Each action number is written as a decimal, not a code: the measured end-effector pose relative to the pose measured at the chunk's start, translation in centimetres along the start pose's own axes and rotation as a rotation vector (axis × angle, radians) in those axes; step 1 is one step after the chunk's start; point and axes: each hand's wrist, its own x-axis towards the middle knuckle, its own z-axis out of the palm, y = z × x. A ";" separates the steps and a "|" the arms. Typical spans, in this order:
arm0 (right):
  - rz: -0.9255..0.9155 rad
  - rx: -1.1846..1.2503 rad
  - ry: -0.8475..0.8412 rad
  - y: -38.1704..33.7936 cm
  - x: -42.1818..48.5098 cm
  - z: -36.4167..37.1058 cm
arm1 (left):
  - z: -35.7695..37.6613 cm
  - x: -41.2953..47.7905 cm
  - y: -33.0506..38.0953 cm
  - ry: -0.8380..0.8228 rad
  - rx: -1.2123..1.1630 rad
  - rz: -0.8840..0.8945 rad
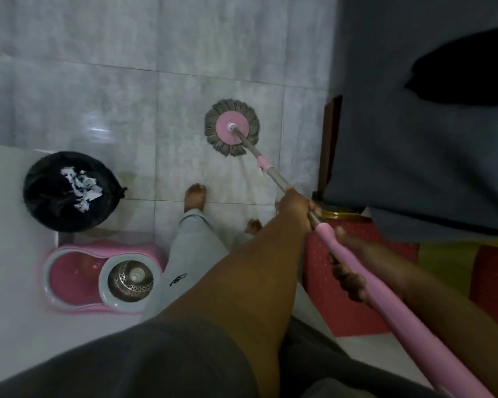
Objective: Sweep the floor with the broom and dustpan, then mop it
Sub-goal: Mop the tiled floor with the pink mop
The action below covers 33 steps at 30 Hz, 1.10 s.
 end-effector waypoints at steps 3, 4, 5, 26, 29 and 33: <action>-0.048 0.060 -0.032 1.4 -0.1 -0.2 | 0.2 0.2 -0.6 -0.010 0.037 -0.034; -0.061 0.071 -0.052 1.4 -0.1 0.3 | -0.1 0.3 -0.3 -0.004 0.046 -0.044; -0.071 0.082 -0.059 1.2 0.1 1.1 | -0.5 0.5 0.3 0.002 0.056 -0.046; -0.155 0.362 -0.144 -4.7 5.0 3.7 | 1.7 4.3 8.4 0.108 0.281 0.103; -0.108 0.423 -0.114 -0.2 3.6 1.5 | 2.3 3.9 3.0 0.077 0.364 0.078; -0.055 0.571 -0.064 6.1 1.2 -1.3 | 2.8 3.1 -4.4 0.015 0.458 -0.031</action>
